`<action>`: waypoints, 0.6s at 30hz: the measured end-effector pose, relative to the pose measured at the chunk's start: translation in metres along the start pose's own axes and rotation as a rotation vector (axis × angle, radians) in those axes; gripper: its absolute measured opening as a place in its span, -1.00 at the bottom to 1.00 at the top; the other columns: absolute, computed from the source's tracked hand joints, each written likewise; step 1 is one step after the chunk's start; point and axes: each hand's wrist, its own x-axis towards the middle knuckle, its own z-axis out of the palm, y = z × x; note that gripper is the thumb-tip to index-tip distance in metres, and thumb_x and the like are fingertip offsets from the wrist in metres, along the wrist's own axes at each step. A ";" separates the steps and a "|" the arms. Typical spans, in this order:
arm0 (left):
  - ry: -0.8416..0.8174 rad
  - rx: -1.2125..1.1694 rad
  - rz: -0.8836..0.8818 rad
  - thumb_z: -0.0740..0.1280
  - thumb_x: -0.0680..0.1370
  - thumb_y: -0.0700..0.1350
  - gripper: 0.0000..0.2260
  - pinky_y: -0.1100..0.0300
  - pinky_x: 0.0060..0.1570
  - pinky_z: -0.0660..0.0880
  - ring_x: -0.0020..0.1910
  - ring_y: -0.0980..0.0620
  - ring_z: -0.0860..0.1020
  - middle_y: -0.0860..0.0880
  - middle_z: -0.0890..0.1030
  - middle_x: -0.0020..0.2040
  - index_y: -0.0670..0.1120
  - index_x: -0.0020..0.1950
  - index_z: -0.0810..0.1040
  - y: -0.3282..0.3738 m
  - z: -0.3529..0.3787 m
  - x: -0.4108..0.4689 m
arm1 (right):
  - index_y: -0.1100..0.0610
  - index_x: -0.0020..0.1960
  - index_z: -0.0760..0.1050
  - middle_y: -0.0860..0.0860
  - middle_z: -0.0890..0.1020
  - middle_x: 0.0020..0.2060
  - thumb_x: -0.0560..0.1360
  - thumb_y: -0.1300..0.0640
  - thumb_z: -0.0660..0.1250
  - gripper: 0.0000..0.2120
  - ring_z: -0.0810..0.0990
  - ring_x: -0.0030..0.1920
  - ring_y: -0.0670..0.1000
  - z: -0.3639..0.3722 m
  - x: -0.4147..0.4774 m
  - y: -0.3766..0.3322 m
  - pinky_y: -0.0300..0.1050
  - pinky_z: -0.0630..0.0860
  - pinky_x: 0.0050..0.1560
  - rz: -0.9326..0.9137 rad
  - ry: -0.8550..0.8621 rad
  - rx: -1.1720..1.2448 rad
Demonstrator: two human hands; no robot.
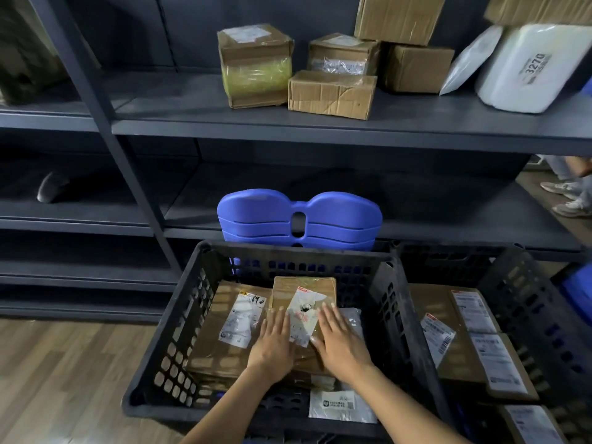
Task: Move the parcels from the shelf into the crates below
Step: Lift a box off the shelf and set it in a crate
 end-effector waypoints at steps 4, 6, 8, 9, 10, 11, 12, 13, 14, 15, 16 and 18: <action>-0.070 0.059 0.039 -0.12 0.68 0.09 -0.41 0.06 0.52 -0.27 0.54 -0.08 -0.31 -0.13 -0.29 0.56 -0.20 0.55 -0.28 0.001 0.007 0.002 | 0.18 0.55 -0.24 0.07 -0.24 0.54 0.28 -0.33 -0.55 -0.04 -0.36 0.49 0.04 0.015 0.004 -0.001 -0.10 -0.34 0.42 -0.020 -0.090 -0.064; -0.078 0.062 0.042 -0.12 0.68 0.09 -0.41 0.06 0.52 -0.27 0.54 -0.07 -0.31 -0.13 -0.29 0.56 -0.20 0.55 -0.29 0.000 0.007 0.004 | 0.21 0.54 -0.26 0.09 -0.26 0.53 0.26 -0.26 -0.55 -0.05 -0.40 0.46 0.06 0.019 0.006 -0.001 -0.09 -0.36 0.41 -0.002 -0.094 -0.079; -0.094 0.066 0.034 -0.11 0.68 0.09 -0.41 0.07 0.50 -0.27 0.54 -0.07 -0.31 -0.12 -0.29 0.56 -0.20 0.55 -0.29 0.000 0.004 0.004 | 0.21 0.54 -0.26 0.08 -0.30 0.51 0.27 -0.31 -0.57 -0.03 -0.36 0.49 0.09 0.016 0.006 -0.002 -0.08 -0.36 0.41 0.001 -0.116 -0.088; -0.098 0.063 0.029 -0.11 0.68 0.09 -0.40 0.07 0.50 -0.27 0.54 -0.07 -0.31 -0.12 -0.29 0.57 -0.19 0.55 -0.29 0.001 0.001 0.004 | 0.20 0.54 -0.25 0.05 -0.30 0.50 0.27 -0.39 -0.59 0.01 -0.33 0.51 0.09 0.012 0.005 -0.003 -0.09 -0.34 0.43 0.002 -0.126 -0.072; -0.094 0.057 0.024 -0.09 0.67 0.10 -0.40 0.08 0.50 -0.26 0.54 -0.06 -0.29 -0.12 -0.28 0.57 -0.19 0.56 -0.27 0.002 -0.003 0.003 | 0.19 0.55 -0.24 0.03 -0.27 0.52 0.26 -0.42 -0.58 0.04 -0.30 0.53 0.07 0.005 0.003 -0.004 -0.10 -0.33 0.44 0.010 -0.136 -0.045; -0.078 0.052 0.018 -0.08 0.67 0.11 -0.39 0.08 0.51 -0.25 0.55 -0.07 -0.28 -0.12 -0.26 0.57 -0.19 0.56 -0.25 0.004 -0.009 0.002 | 0.18 0.55 -0.23 0.02 -0.24 0.53 0.29 -0.40 -0.53 0.00 -0.28 0.53 0.05 -0.003 0.002 -0.006 -0.12 -0.32 0.44 0.017 -0.139 -0.021; -0.053 0.051 0.011 -0.07 0.67 0.11 -0.39 0.08 0.52 -0.24 0.55 -0.07 -0.26 -0.12 -0.24 0.58 -0.19 0.57 -0.23 0.005 -0.016 0.000 | 0.17 0.56 -0.21 0.03 -0.22 0.54 0.40 -0.36 -0.44 -0.11 -0.27 0.54 0.04 -0.012 0.001 -0.007 -0.14 -0.31 0.44 0.018 -0.125 -0.017; -0.026 0.058 0.007 -0.07 0.67 0.12 -0.39 0.08 0.52 -0.22 0.56 -0.06 -0.24 -0.12 -0.22 0.58 -0.19 0.57 -0.21 0.007 -0.025 -0.003 | 0.17 0.56 -0.20 0.05 -0.20 0.55 0.55 -0.29 -0.30 -0.25 -0.25 0.54 0.03 -0.023 -0.001 -0.010 -0.14 -0.29 0.45 0.023 -0.107 -0.025; -0.007 0.070 0.008 -0.07 0.67 0.13 -0.39 0.08 0.53 -0.21 0.56 -0.06 -0.23 -0.12 -0.20 0.59 -0.19 0.57 -0.19 0.009 -0.035 -0.007 | 0.18 0.57 -0.18 0.06 -0.18 0.55 0.62 -0.20 -0.17 -0.34 -0.24 0.54 0.03 -0.033 -0.004 -0.012 -0.13 -0.27 0.47 0.023 -0.097 -0.028; 0.001 0.081 0.012 -0.08 0.66 0.13 -0.39 0.09 0.54 -0.20 0.57 -0.07 -0.21 -0.12 -0.18 0.59 -0.19 0.58 -0.17 0.011 -0.046 -0.011 | 0.18 0.57 -0.16 0.07 -0.15 0.55 0.65 -0.14 -0.11 -0.37 -0.22 0.55 0.03 -0.045 -0.007 -0.014 -0.11 -0.24 0.48 0.023 -0.095 -0.027; 0.005 0.088 0.013 -0.08 0.67 0.13 -0.39 0.09 0.54 -0.19 0.57 -0.07 -0.19 -0.13 -0.16 0.59 -0.20 0.58 -0.16 0.014 -0.057 -0.016 | 0.18 0.57 -0.14 0.07 -0.14 0.56 0.65 -0.12 -0.09 -0.39 -0.20 0.55 0.04 -0.056 -0.010 -0.017 -0.09 -0.22 0.50 0.024 -0.097 -0.033; 0.013 0.104 0.010 -0.08 0.67 0.13 -0.40 0.07 0.54 -0.17 0.58 -0.07 -0.14 -0.13 -0.11 0.60 -0.20 0.58 -0.12 0.020 -0.081 -0.026 | 0.18 0.57 -0.11 0.08 -0.11 0.56 0.65 -0.10 -0.07 -0.40 -0.19 0.55 0.05 -0.080 -0.016 -0.021 -0.07 -0.19 0.50 0.028 -0.085 -0.050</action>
